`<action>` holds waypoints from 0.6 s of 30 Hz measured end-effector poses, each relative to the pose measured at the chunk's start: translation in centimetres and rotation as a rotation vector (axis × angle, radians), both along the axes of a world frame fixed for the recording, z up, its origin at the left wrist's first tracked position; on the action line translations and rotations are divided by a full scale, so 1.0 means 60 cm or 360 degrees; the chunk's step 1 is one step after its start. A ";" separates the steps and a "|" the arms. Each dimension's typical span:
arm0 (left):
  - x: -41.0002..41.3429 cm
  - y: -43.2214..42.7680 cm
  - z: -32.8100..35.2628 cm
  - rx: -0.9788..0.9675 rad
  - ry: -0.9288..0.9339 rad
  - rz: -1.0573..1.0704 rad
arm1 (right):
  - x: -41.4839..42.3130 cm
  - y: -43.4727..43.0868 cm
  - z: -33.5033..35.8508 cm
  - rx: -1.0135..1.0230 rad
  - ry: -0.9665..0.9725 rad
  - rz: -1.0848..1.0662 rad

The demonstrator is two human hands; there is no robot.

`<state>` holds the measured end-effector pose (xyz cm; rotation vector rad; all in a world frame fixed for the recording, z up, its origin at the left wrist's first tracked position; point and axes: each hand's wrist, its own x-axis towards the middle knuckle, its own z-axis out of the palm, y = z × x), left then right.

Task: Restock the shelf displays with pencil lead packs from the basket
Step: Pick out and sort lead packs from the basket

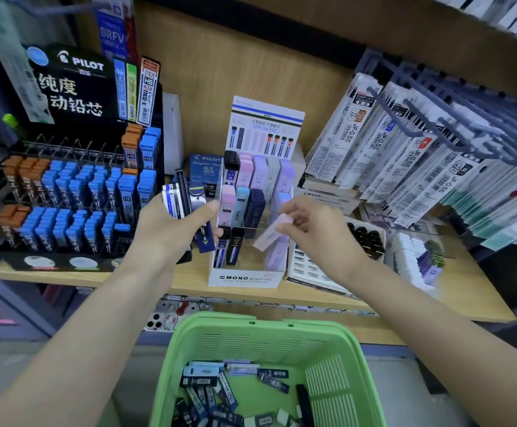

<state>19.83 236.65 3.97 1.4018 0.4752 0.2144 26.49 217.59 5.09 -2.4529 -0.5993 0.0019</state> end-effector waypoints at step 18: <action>-0.003 -0.001 0.011 -0.0145 0.0032 -0.0032 | 0.009 0.053 -0.067 -0.0585 -0.0332 0.0214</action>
